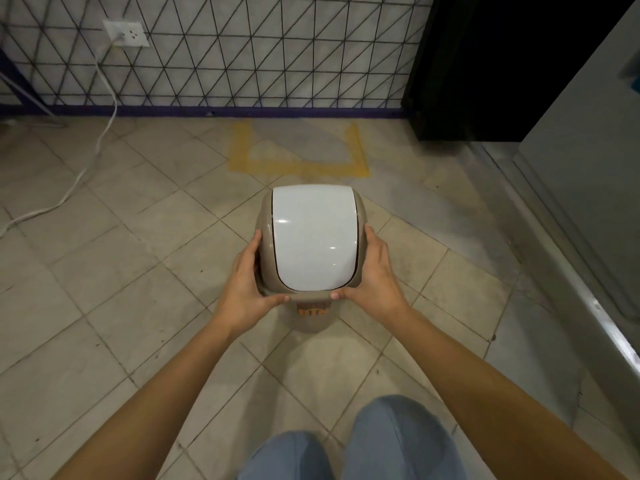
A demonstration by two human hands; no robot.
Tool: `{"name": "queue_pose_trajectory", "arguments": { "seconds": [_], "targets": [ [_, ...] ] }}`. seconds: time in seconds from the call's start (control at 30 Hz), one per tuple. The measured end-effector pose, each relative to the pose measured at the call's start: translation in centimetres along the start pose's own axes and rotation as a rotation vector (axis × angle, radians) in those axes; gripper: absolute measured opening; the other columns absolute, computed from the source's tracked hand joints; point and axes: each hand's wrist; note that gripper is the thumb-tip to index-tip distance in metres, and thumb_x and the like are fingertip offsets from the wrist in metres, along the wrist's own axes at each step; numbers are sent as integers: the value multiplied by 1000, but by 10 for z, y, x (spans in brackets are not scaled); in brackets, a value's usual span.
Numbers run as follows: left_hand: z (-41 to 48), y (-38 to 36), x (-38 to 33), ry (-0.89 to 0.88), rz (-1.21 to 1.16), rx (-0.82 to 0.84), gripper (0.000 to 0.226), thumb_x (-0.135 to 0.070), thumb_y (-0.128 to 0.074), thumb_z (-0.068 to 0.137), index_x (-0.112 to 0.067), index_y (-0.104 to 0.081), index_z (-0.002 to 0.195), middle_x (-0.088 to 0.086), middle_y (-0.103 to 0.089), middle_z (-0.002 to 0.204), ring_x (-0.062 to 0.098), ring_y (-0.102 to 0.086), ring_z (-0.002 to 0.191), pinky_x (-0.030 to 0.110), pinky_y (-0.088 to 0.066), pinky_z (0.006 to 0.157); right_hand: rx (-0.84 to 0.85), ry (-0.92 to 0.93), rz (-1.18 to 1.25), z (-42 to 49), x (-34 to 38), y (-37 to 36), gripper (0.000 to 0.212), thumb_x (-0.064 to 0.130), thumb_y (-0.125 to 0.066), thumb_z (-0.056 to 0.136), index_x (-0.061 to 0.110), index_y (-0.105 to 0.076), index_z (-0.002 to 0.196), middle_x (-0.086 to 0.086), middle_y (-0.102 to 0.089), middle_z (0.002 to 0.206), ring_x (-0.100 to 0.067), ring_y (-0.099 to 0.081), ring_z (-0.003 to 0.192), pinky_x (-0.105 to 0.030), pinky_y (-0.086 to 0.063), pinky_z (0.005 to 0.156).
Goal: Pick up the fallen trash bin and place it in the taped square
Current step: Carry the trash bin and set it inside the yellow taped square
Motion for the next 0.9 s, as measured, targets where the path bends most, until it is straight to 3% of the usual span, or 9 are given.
{"name": "queue_pose_trajectory", "arguments": {
  "seconds": [0.27, 0.6, 0.73, 0.9],
  "targets": [
    [48, -7, -16, 73, 101, -62, 121, -15, -89, 57, -26, -13, 150, 1, -33, 148, 18, -39, 133, 39, -39, 107, 8, -1, -35, 53, 2, 9, 134, 18, -89, 51, 18, 5, 147, -8, -11, 153, -22, -11, 141, -35, -19, 112],
    [111, -2, -11, 72, 102, -90, 118, -13, -88, 58, -27, -15, 150, -1, -34, 147, 17, -41, 131, 38, -40, 106, 16, -13, -43, 118, 4, 10, 135, 17, -90, 50, 20, 5, 147, -9, -13, 151, -23, -14, 140, -38, -22, 112],
    [137, 5, -2, 78, 85, -99, 118, -16, -88, 59, -25, -14, 150, 0, -34, 146, 16, -39, 131, 29, -37, 104, 19, -25, -45, 146, 11, 5, 136, 18, -90, 50, 20, 5, 147, -8, -11, 153, -22, -11, 142, -40, -21, 114],
    [165, 15, 3, 75, 58, -66, 117, -19, -88, 59, -25, -15, 150, 0, -33, 147, 15, -37, 133, 38, -37, 109, 2, -51, -33, 171, 14, 1, 136, 18, -90, 49, 21, 4, 147, -7, -13, 153, -22, -12, 141, -36, -19, 112]
  ]
}}
Point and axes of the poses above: each hand's wrist, its own z-axis towards the middle knuckle, its own y-axis out of the back of the hand, x = y × z
